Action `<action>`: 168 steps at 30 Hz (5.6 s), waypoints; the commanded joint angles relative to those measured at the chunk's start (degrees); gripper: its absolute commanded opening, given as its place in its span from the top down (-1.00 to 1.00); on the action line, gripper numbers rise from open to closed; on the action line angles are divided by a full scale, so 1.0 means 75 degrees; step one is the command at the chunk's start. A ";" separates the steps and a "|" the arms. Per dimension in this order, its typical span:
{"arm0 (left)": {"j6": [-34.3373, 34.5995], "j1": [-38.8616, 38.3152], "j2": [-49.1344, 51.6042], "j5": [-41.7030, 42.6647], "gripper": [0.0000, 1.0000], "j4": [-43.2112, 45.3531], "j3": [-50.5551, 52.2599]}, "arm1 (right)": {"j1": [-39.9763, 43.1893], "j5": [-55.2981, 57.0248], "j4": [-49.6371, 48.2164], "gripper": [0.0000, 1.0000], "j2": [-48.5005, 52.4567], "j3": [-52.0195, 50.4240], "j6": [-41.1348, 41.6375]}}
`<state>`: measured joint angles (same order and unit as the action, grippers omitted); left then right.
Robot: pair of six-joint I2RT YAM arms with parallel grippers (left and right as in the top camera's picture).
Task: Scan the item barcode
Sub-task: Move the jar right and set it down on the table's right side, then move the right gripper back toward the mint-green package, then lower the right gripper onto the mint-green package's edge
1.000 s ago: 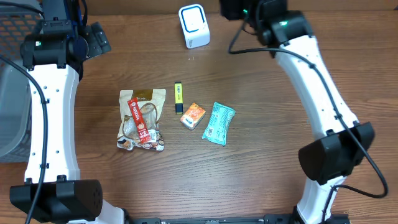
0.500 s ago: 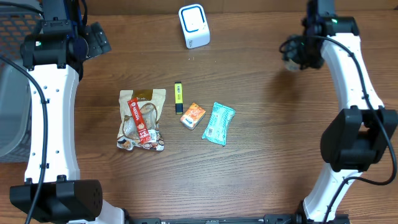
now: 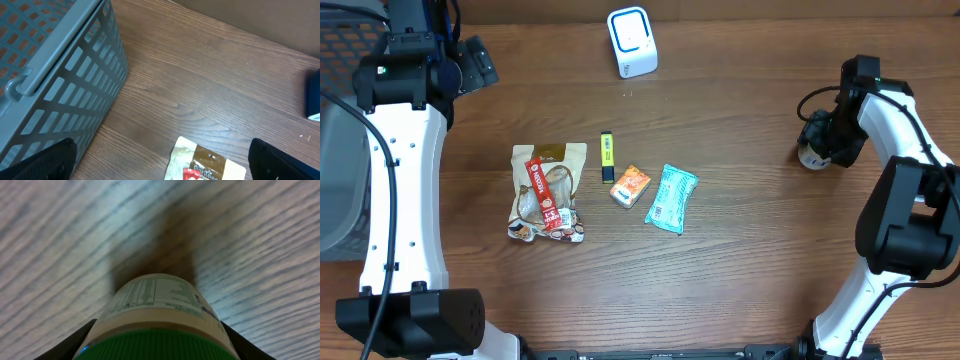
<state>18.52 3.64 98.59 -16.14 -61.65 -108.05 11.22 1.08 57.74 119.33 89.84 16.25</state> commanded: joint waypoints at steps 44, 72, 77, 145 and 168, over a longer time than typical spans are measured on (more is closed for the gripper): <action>0.0108 -0.0003 0.0073 -0.0102 -1.00 0.0020 -0.0058 | -0.2148 -0.3812 0.3115 -1.00 -0.1667 0.0863 0.0184; 0.0108 -0.0003 0.0073 -0.0102 -1.00 0.0020 -0.0058 | -0.5368 -0.1402 0.0705 -1.00 -0.1667 -0.0641 0.2069; 0.0108 -0.0003 0.0073 -0.0102 -0.99 0.0020 -0.0058 | -0.5351 -0.1402 -0.0099 -1.00 -0.1664 -0.1323 0.2066; 0.0108 -0.0003 0.0073 -0.0102 -1.00 0.0020 -0.0058 | -0.4115 -0.0816 -0.1285 -0.24 -0.1664 -0.2984 0.3235; 0.0108 -0.0003 0.0073 -0.0102 -0.99 0.0020 -0.0058 | -0.3893 -0.1641 -0.0460 -0.22 -0.1667 -0.2256 0.2363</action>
<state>18.52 3.64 98.59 -16.12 -61.65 -108.05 -18.28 -9.52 53.56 107.00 71.48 35.68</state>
